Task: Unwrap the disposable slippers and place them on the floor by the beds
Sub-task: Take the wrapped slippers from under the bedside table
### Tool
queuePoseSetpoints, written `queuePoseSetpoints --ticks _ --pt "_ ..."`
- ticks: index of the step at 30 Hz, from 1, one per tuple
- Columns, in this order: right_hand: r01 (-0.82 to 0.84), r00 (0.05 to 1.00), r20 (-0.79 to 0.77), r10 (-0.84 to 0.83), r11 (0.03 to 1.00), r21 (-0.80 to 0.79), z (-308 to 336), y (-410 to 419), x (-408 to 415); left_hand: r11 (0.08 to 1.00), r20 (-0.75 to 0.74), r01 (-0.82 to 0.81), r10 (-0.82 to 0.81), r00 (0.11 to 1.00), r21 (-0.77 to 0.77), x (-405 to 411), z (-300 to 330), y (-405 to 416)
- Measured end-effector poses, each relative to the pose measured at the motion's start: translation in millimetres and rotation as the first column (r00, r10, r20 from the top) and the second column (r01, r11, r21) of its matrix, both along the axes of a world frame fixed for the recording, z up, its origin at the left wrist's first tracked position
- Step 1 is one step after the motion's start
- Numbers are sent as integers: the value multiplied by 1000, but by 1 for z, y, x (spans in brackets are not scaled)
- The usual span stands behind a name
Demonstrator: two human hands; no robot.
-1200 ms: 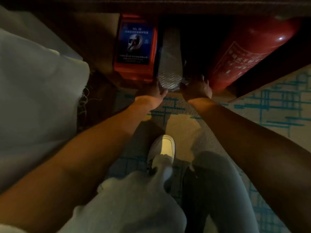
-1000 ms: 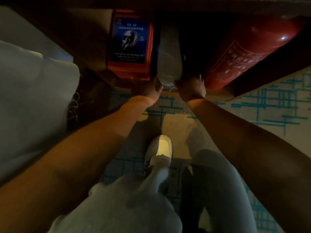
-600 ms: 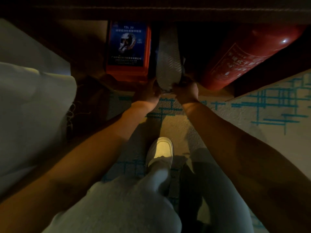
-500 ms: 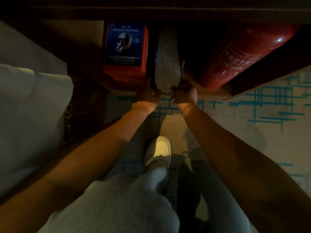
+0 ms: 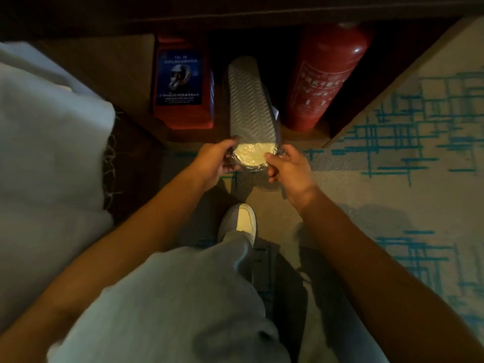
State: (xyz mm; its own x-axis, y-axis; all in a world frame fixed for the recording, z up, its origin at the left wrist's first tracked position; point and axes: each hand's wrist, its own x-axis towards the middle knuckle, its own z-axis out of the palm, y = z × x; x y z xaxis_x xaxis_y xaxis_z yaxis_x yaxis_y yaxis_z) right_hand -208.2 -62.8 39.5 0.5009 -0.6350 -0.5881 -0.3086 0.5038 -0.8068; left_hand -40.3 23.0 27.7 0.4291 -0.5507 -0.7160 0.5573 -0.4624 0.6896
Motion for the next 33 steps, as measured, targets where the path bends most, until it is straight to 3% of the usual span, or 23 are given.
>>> queuePoseSetpoints --ticks 4,11,16,21,28,33 --pt "32 999 41 -33 999 29 18 3 -24 995 -27 10 -13 1000 -103 -23 26 9" --pt "39 997 65 -32 994 -106 70 21 -63 983 186 127 -102 977 -130 -60 110 28" --pt "-93 990 85 117 966 -243 128 28 -59 984 290 122 -80 954 -130 -75 167 58" --pt "-251 952 91 293 915 -317 164 53 -56 963 332 143 -61 941 -229 -70 204 105" --pt "-299 936 113 333 923 -241 147 80 -54 984 346 170 -143 927 -49 -70 206 140" --pt "-319 925 111 363 901 -292 169 86 -51 992 329 108 -83 941 -59 -77 232 148"
